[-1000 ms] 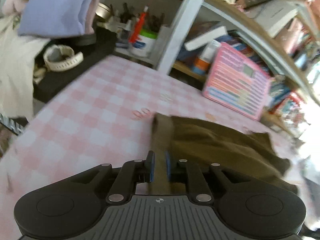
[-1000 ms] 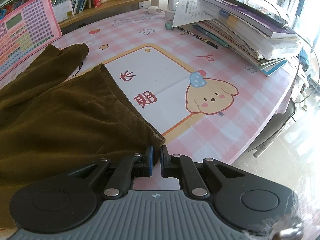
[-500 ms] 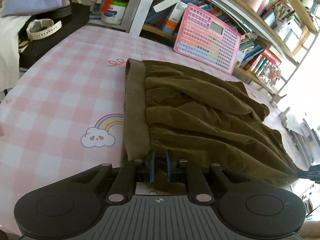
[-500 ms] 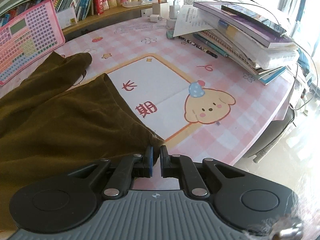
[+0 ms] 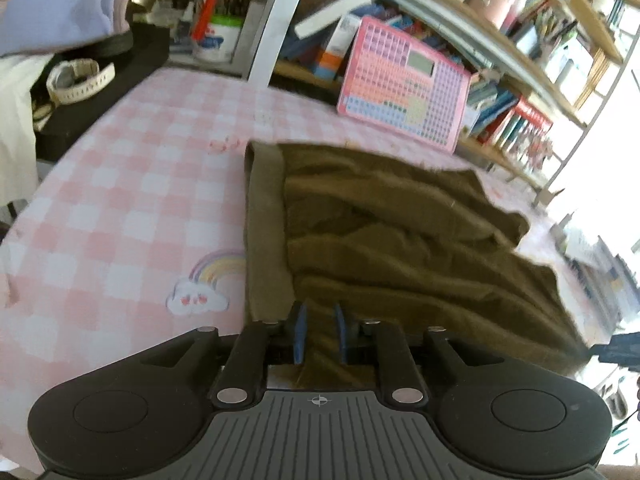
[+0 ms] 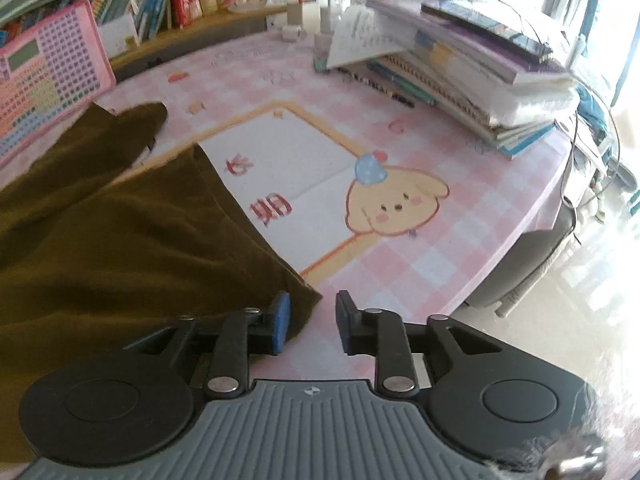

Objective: Fold clothes

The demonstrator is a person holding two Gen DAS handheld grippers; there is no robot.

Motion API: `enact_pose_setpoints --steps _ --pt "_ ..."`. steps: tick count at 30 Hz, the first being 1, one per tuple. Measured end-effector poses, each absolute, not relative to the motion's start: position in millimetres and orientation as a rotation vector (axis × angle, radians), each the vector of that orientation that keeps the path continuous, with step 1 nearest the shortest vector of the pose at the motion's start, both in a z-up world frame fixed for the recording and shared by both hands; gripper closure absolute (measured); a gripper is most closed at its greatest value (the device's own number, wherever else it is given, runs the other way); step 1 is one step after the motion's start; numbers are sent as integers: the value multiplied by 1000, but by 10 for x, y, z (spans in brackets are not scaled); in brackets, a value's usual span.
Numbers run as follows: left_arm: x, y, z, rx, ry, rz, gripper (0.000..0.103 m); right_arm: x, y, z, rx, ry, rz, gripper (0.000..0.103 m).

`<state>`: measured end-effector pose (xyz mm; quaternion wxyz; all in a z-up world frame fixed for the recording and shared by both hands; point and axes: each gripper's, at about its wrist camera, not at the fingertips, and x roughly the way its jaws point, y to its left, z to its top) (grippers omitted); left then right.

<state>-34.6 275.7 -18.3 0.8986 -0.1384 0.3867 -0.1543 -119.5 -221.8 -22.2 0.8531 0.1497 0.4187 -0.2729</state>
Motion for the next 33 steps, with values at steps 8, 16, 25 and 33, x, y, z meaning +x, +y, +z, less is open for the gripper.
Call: enact_pose_setpoints --steps 8,16,25,33 --pt "-314 2547 -3 -290 772 -373 60 -1144 -1927 29 314 852 -424 52" --pt "-322 2220 -47 -291 784 -430 52 -1129 -1617 93 298 872 -267 39" --pt "-283 2007 -50 -301 788 -407 50 -996 -1718 226 287 844 -206 37" --pt "-243 1762 -30 -304 798 -308 50 -573 -1956 248 233 840 -66 36"
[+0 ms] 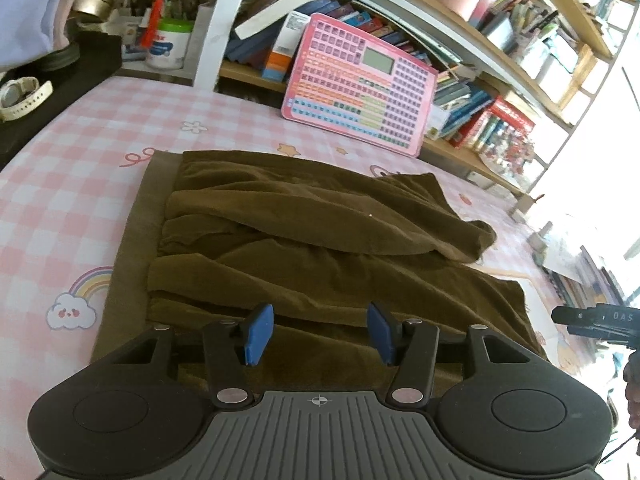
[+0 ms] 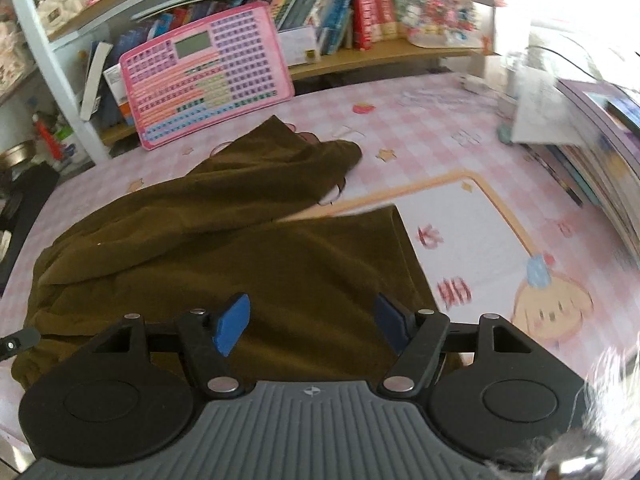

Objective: Fold clothes

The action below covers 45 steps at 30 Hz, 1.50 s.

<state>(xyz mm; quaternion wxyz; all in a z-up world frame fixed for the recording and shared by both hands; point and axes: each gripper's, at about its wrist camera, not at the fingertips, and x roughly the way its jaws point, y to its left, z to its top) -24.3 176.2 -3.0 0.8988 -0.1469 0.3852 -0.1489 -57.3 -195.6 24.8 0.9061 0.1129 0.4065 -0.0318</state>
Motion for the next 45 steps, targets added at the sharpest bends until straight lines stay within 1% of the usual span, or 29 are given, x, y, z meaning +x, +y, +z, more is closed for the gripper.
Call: enact_pose_setpoints --steps 9,17,22,27,29,30,31,32,33,34,37,40,43,45 --pt "-229 1230 15 -328 791 -115 50 199 -2560 230 132 828 114 35" --pt "-467 673 55 -352 818 21 50 1076 -2831 21 -90 847 398 35" --pt "-616 600 66 -357 842 112 50 1416 -2767 -150 -247 888 559 35" --pt "-703 606 133 -367 825 167 50 1744 -2849 -340 -155 964 598 37" --pt "-722 625 125 -407 832 167 47 1779 -2876 -346 -109 964 626 41" --pt "-735 633 115 -429 832 165 47 1773 -2881 -327 -93 958 648 51" --pt "-736 637 106 -441 832 165 46 1751 -2880 -292 -86 949 680 65" --pt "-722 637 96 -445 835 164 46 1725 -2878 -252 -83 939 711 74" --pt "-693 624 86 -442 838 162 46 1681 -2878 -178 -80 924 748 98" --pt "-664 611 77 -439 842 160 46 1620 -2881 -71 -66 904 792 100" --pt "-575 576 90 -430 835 137 46 1438 -2903 268 -1 837 931 100" --pt "-519 542 87 -428 832 125 46 1309 -3035 731 204 701 1084 100" --pt "-494 516 74 -432 833 123 46 1407 -3199 1080 348 540 1008 100" --pt "-518 508 68 -432 838 128 46 1581 -3220 1115 330 511 865 100"
